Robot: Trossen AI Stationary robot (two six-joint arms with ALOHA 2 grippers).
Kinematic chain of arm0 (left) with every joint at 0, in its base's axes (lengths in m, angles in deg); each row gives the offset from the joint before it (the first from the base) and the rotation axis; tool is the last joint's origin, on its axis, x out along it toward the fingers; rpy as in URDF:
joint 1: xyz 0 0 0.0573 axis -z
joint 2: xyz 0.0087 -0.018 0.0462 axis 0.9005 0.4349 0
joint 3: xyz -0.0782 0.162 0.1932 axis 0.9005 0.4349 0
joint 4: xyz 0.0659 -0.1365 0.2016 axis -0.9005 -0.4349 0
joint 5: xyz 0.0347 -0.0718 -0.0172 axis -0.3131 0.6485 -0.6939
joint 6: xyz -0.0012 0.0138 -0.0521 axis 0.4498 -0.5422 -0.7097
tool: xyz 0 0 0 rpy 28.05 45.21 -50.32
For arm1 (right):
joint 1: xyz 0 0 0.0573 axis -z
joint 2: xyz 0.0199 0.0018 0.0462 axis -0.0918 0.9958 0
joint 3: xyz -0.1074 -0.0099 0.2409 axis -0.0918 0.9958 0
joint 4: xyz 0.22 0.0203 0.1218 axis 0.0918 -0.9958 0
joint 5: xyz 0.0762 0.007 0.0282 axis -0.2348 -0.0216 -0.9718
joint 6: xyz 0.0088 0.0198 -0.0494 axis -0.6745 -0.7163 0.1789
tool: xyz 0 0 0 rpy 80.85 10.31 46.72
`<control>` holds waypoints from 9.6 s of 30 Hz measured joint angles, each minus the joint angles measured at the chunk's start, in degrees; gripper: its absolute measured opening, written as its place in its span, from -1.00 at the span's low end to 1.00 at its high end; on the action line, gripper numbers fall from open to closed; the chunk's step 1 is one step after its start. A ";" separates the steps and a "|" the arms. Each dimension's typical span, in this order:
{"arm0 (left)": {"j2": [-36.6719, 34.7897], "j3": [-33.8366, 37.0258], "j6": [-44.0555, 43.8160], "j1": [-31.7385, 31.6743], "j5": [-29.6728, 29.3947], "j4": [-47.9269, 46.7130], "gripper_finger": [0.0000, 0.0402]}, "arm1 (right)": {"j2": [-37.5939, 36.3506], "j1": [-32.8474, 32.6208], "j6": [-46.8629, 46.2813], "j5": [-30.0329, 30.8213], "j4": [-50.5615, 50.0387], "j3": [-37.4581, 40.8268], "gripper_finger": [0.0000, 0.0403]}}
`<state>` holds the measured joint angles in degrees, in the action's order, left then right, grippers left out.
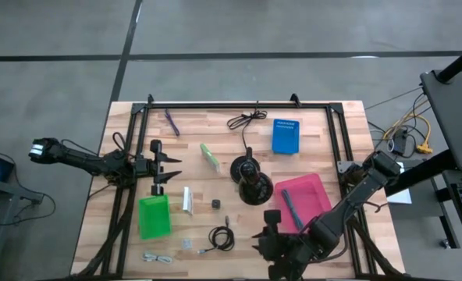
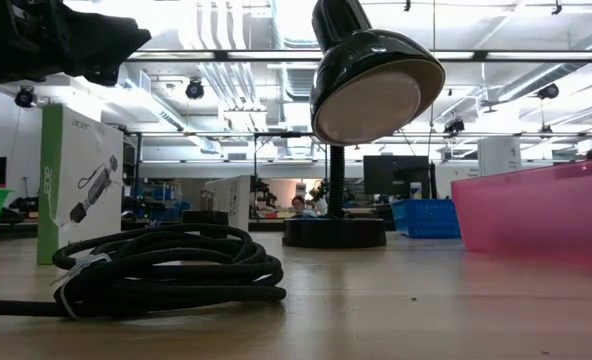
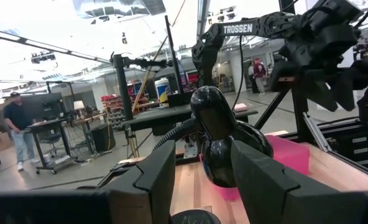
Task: Pick and place items into bin
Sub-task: Put the black charger cable into the red bin
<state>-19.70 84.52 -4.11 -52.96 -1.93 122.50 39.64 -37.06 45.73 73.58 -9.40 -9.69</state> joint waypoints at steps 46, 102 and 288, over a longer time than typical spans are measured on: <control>0.00 0.00 0.00 -0.01 -0.03 0.13 -0.30 | 16.50 7.42 13.12 -13.13 23.44 0.06 0.04; 0.00 0.00 0.02 -0.01 -0.21 0.13 -0.30 | 23.63 15.54 19.26 -30.43 26.57 2.07 0.02; 0.00 0.00 0.26 -0.02 0.00 0.17 -0.30 | -34.93 -2.97 -78.90 -4.86 -1.97 55.42 -0.88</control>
<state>-19.70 84.52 -3.85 -52.98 -1.93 122.67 4.71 -40.03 -33.17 68.72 -11.38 45.73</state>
